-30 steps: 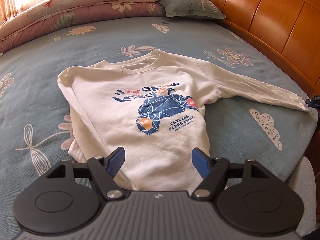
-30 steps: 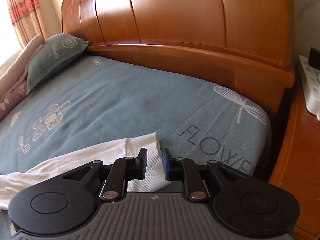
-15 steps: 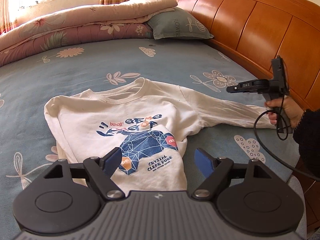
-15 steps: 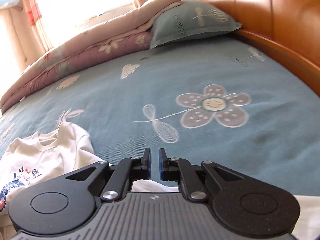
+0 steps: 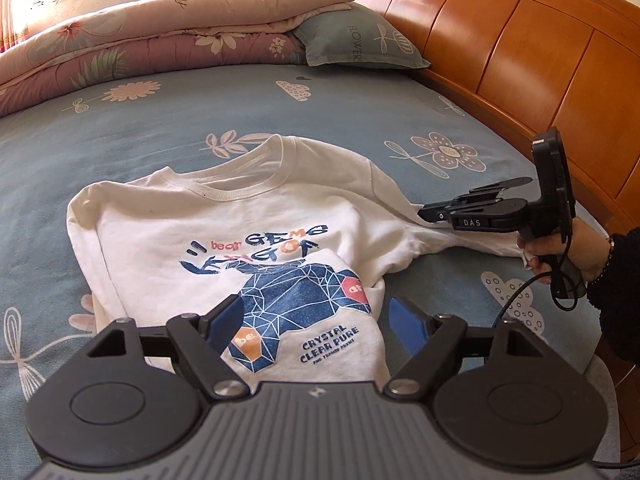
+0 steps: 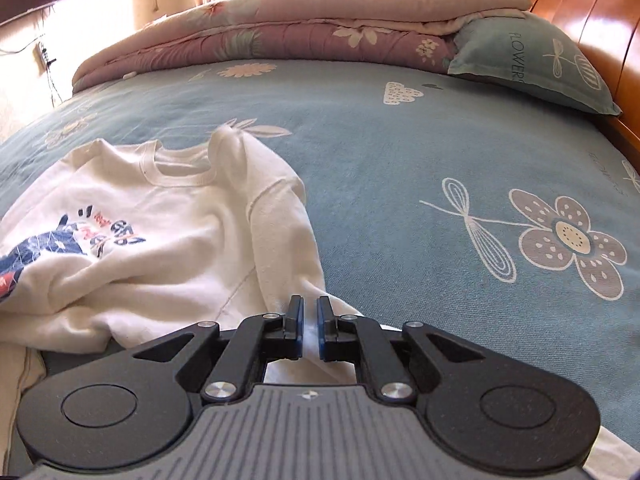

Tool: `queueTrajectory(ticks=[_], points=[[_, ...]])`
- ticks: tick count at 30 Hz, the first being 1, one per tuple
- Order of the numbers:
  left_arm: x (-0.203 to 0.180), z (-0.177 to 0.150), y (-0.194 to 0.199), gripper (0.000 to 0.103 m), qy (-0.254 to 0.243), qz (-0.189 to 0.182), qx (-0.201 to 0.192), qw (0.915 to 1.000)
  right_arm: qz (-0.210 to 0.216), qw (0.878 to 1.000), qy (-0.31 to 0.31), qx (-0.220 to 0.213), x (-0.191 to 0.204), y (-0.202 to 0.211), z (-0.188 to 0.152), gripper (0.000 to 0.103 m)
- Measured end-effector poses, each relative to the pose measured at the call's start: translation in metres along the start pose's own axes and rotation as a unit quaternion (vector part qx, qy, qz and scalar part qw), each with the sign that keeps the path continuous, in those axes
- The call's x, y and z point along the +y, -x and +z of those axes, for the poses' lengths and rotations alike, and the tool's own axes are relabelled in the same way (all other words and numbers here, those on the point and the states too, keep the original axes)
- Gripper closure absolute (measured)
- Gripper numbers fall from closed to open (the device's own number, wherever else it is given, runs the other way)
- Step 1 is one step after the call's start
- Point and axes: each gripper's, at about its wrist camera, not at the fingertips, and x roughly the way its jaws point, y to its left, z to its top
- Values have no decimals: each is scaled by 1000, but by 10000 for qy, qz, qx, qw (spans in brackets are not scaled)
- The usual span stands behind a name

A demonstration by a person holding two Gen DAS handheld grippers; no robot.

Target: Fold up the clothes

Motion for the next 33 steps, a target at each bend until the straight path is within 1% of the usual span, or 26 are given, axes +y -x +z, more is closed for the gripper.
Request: queueTrajectory(ticks=[4, 6, 8, 10, 11, 15, 18, 19, 20, 23, 27, 28, 30, 32, 33], points=[[2, -1, -2, 23, 28, 1, 30, 10000, -123, 9992, 384, 8, 10, 0, -2, 94], [2, -2, -4, 23, 43, 2, 45, 10000, -144, 9991, 406, -67, 6, 0, 3, 92], [3, -2, -5, 23, 57, 1, 58, 10000, -74, 9996, 134, -246, -8, 2, 12, 87], [4, -2, -4, 23, 85, -31, 42, 10000, -2, 9991, -140, -404, -22, 3, 20, 86], [5, -2, -5, 23, 94, -32, 47, 9999, 53, 9988, -291, -378, -27, -3, 22, 85], [4, -3, -8, 23, 118, -48, 69, 9999, 267, 9957, -846, -276, -47, -25, 29, 83], [5, -4, -9, 23, 120, -65, 95, 9999, 371, 9978, -472, -267, -23, -32, 24, 78], [5, -5, -9, 23, 120, -71, 106, 9998, 384, 9983, -339, -266, -15, -34, 22, 73], [6, -5, -10, 23, 122, -75, 117, 9998, 294, 9990, -174, -273, -7, -35, 21, 69], [8, -6, -11, 23, 179, -93, 125, 9997, -9, 9991, 227, -348, 11, -34, 16, 68], [8, -7, -14, 23, 173, -100, 161, 9997, -122, 9987, 411, -291, 17, -36, 14, 68], [8, -8, -15, 23, 183, -103, 163, 9996, -46, 9990, 375, -232, 16, -36, 15, 69], [7, -8, -16, 23, 189, -129, 174, 9996, 110, 9994, 308, -112, 14, -36, 19, 81], [7, -9, -17, 23, 184, -139, 187, 9996, 301, 9991, 299, 29, 13, -37, 23, 96], [7, -9, -17, 23, 182, -140, 190, 9996, 308, 9988, 364, 79, 15, -37, 25, 97]])
